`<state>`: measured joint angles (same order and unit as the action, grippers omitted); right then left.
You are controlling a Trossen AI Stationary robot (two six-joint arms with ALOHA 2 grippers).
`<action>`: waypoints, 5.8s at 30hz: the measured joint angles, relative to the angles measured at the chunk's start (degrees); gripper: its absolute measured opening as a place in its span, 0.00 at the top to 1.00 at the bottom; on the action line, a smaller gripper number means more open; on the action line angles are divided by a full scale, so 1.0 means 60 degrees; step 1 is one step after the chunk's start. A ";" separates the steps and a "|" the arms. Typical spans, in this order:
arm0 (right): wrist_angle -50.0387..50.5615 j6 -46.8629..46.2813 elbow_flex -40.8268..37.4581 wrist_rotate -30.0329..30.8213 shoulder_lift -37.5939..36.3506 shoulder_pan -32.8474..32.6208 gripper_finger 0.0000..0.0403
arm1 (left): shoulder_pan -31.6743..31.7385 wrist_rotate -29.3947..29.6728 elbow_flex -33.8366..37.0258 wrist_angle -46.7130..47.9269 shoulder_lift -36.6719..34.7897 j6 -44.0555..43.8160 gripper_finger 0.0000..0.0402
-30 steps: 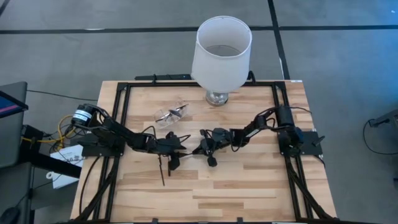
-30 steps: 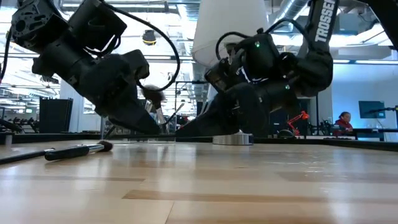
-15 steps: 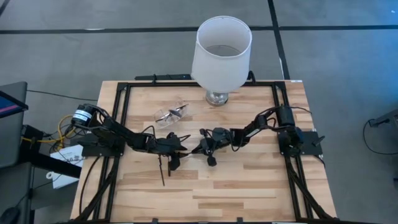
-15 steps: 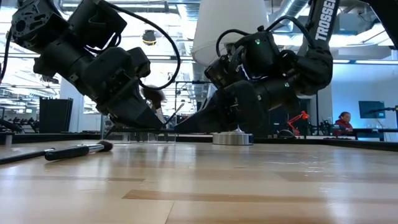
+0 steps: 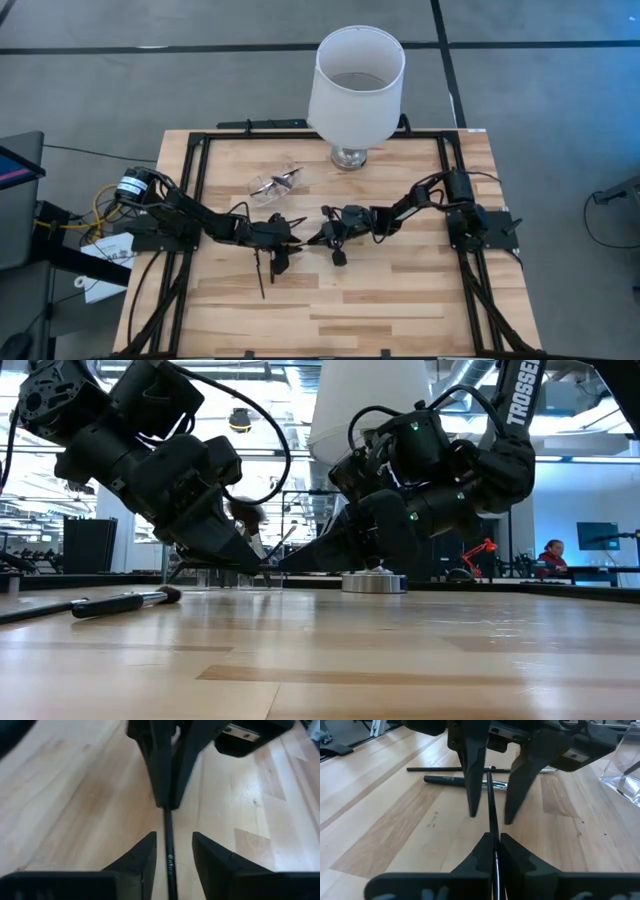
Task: Put items in baskets/containers
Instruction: Put the black eyeshadow brush into the transparent organizer
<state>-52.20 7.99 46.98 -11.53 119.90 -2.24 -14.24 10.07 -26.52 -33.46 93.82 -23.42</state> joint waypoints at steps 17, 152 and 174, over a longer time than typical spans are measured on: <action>-0.0084 -0.0142 0.0007 0.0195 -0.0011 0.0000 0.95 | 0.0416 -0.0369 0.0004 0.0048 0.0000 -0.0004 0.93; 0.5653 -0.1769 0.3657 0.2909 -0.2958 -0.0040 0.98 | 0.0922 0.1301 0.0007 0.1437 -0.5286 0.3869 0.94; 0.8395 -0.1254 0.3661 0.2922 -0.5746 -0.0111 0.85 | 0.0919 0.4080 0.0001 0.4351 -0.8142 0.3630 0.96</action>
<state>-1.83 0.47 68.95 6.00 85.42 -2.91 -8.73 34.54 -26.51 -7.36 44.97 -1.64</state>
